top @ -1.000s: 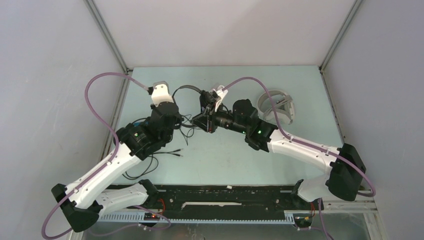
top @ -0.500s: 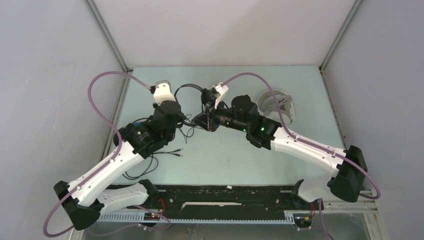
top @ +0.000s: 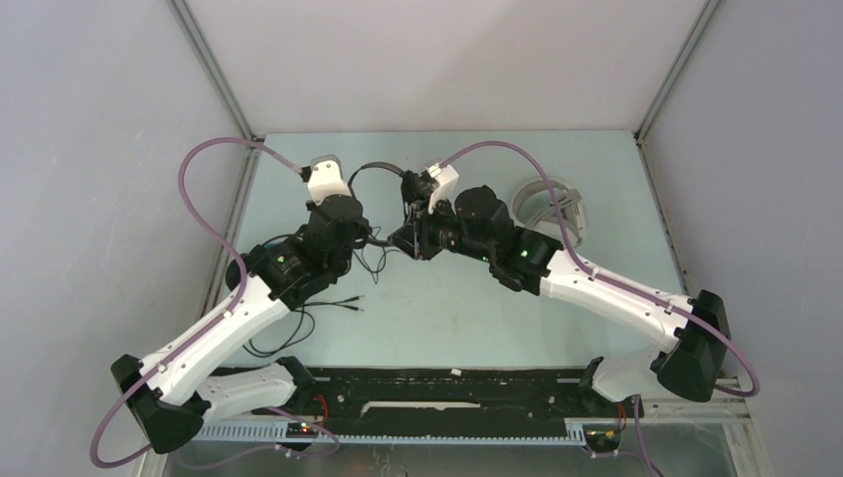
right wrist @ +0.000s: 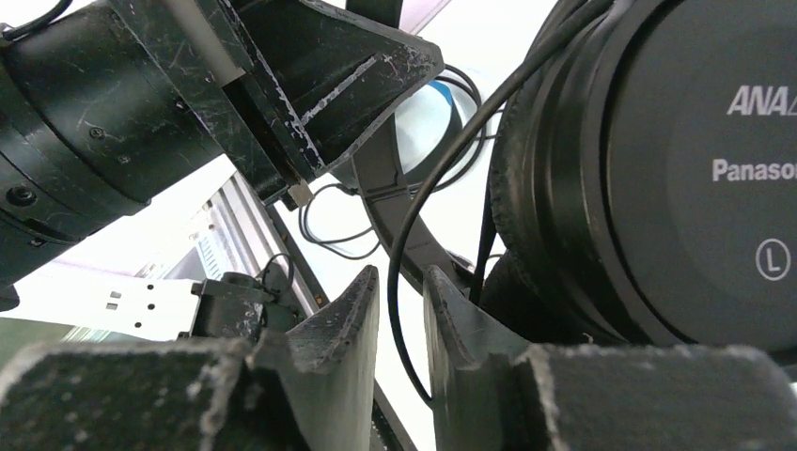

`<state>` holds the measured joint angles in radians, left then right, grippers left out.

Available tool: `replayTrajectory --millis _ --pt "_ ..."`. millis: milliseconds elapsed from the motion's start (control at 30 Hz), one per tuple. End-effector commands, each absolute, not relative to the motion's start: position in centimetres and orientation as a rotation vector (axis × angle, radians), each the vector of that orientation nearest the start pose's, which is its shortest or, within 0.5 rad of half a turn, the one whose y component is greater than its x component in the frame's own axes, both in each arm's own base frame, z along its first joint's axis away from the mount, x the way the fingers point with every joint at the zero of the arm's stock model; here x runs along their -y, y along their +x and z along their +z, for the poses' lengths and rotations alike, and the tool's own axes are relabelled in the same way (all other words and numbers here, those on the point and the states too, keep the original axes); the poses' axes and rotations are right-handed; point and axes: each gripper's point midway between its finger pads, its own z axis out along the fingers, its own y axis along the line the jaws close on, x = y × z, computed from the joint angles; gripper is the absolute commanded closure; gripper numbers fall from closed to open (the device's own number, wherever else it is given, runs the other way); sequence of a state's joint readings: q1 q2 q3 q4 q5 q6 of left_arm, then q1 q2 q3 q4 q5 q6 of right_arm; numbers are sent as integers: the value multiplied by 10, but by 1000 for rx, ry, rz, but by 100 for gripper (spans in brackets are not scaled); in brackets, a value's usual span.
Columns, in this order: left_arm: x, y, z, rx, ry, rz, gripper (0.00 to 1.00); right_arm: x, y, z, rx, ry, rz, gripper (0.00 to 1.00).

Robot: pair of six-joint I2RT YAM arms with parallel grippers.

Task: Wrap the headphones
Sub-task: Wrap the headphones cable around the headphones.

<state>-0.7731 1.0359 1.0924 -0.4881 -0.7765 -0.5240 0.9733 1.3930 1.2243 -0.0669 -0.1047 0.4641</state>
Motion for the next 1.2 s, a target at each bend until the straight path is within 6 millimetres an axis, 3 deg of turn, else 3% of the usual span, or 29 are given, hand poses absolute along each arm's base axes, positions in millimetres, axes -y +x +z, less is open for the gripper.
replayTrajectory --millis 0,133,300,533,600,733,900,933,1167 --pt "138 301 347 -1723 -366 -245 100 -392 228 327 -1826 -523 1083 74" --pt "140 300 349 -1718 -371 -268 100 -394 226 327 -1825 -538 1098 86" --pt "141 301 351 -1714 -408 -307 100 -399 216 322 -1824 -591 1131 74" --pt "141 303 355 -1715 -437 -331 100 -392 219 321 -1804 -599 1087 75" --pt "139 303 360 -1703 -449 -351 100 -394 210 322 -1759 -663 1124 73" --pt "136 303 369 -1682 -463 -377 100 -389 196 323 -1711 -722 1165 58" --pt "135 301 374 -1673 -473 -413 100 -377 201 319 -1702 -702 1104 58" --pt "135 300 376 -1671 -475 -420 100 -377 201 326 -1668 -697 1114 58" --pt "133 296 388 -1649 -476 -461 100 -371 190 318 -1593 -732 1139 55"
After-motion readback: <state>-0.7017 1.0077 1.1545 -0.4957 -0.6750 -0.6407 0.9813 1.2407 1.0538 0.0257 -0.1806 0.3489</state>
